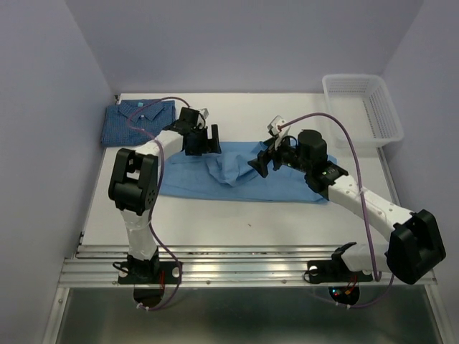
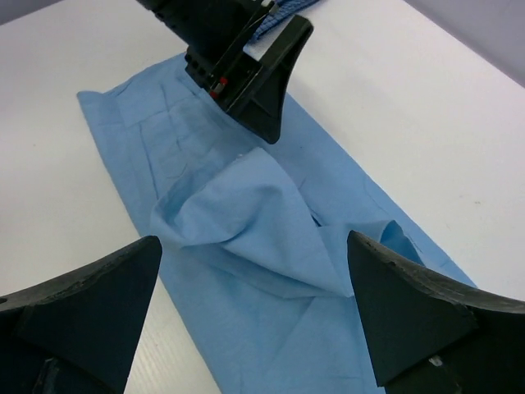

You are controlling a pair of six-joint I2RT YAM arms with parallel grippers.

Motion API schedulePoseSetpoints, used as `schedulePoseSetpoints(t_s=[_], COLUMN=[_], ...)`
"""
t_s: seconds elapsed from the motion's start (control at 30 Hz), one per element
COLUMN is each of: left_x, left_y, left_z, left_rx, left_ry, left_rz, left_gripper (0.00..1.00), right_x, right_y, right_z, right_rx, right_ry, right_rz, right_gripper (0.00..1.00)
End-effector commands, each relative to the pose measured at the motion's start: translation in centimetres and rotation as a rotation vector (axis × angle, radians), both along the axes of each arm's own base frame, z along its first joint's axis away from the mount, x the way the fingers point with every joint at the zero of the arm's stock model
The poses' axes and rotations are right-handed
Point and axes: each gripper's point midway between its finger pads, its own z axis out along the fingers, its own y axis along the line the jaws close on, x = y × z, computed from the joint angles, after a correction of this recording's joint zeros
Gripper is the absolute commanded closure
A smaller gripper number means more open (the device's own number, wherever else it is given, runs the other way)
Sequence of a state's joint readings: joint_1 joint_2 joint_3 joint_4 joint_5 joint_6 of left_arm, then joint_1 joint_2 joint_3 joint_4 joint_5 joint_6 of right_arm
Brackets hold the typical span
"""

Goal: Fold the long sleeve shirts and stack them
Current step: Fold the shirt

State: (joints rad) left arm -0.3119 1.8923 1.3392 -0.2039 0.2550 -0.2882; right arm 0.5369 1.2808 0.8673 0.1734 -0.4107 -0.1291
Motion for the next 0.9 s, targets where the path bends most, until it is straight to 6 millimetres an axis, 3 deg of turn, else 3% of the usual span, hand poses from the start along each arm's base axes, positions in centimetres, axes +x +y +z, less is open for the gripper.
schedulePoseSetpoints(t_s=[0.0, 0.1, 0.27, 0.4, 0.53, 0.63, 0.7, 0.8, 0.83, 0.87], left_x=[0.0, -0.7, -3.0, -3.5, -3.8, -3.8, -3.2, -2.1, -1.6, -1.3], left_y=[-0.4, -0.2, -1.7, -3.1, -2.9, -2.9, -2.4, -1.9, -1.4, -1.2], left_z=[0.0, -1.2, -2.0, -0.5, 0.8, 1.1, 2.1, 5.6, 6.6, 8.8], left_rx=[0.020, 0.027, -0.040, -0.099, -0.077, -0.076, -0.065, -0.061, -0.046, -0.060], left_ry=[0.007, 0.039, 0.102, 0.070, 0.045, 0.043, 0.018, -0.076, -0.108, -0.160], left_rz=[-0.114, -0.122, -0.166, -0.186, -0.183, -0.171, -0.127, -0.070, -0.038, -0.013], left_gripper=[0.05, 0.13, 0.29, 0.56, 0.58, 0.97, 1.00, 1.00, 1.00, 1.00], right_x=[1.4, 1.5, 2.1, 2.4, 2.7, 3.0, 3.5, 4.3, 5.4, 6.1], right_y=[-1.7, -2.1, -2.9, -3.4, -3.6, -4.1, -4.6, -5.5, -7.1, -7.3], right_z=[-0.4, -0.5, -0.7, -1.1, -1.4, -1.7, -1.9, -2.1, -2.1, -2.0], right_rx=[-0.007, -0.018, -0.034, -0.045, -0.051, -0.060, -0.069, -0.071, -0.075, -0.064], right_ry=[0.000, 0.000, -0.006, -0.003, 0.001, 0.005, 0.003, 0.014, 0.014, 0.025], right_rz=[-0.129, -0.154, -0.209, -0.244, -0.261, -0.294, -0.333, -0.409, -0.516, -0.555], right_gripper=[0.00, 0.00, 0.00, 0.00, 0.00, 0.00, 0.00, 0.00, 0.00, 0.00])
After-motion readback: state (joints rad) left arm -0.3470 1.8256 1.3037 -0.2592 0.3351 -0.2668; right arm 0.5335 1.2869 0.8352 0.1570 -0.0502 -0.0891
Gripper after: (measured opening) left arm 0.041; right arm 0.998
